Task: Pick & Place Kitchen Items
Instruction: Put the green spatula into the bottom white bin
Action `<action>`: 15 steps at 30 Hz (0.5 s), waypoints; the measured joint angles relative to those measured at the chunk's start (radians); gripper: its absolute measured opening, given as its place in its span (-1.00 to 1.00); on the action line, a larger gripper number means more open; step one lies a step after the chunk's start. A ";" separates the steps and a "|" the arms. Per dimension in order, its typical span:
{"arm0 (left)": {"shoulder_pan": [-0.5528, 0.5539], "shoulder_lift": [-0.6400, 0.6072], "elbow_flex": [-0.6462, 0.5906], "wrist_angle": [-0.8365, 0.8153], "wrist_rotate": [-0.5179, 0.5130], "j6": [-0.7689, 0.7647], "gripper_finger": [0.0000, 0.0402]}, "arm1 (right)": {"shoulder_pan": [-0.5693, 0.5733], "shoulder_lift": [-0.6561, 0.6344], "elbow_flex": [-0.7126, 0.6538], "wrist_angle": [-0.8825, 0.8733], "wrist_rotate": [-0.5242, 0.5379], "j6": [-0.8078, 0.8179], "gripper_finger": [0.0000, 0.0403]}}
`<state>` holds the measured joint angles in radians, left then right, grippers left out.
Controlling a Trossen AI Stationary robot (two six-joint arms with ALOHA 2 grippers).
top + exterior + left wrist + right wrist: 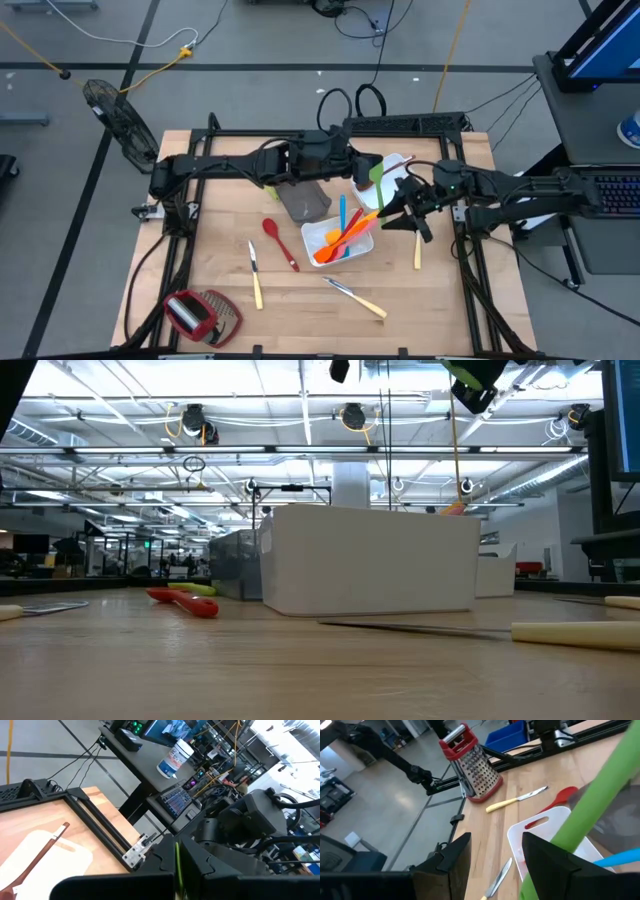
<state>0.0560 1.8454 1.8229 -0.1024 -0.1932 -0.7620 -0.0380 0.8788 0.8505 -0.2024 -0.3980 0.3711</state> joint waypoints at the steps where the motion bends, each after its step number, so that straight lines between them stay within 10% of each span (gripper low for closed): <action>1: 0.000 0.000 0.000 0.000 0.000 0.000 -1.00 | 0.001 0.007 0.000 0.008 -0.009 0.000 -0.16; 8: -0.002 0.000 0.000 -0.005 0.000 0.000 -1.00 | 0.000 0.015 0.000 0.011 -0.024 -0.016 -0.22; 15: -0.002 0.000 0.000 -0.007 0.001 -0.003 -1.00 | 0.000 0.015 0.000 0.004 -0.018 -0.017 -0.70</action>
<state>0.0536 1.8454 1.8229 -0.1097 -0.1921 -0.7646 -0.0376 0.8936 0.8505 -0.1984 -0.4156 0.3546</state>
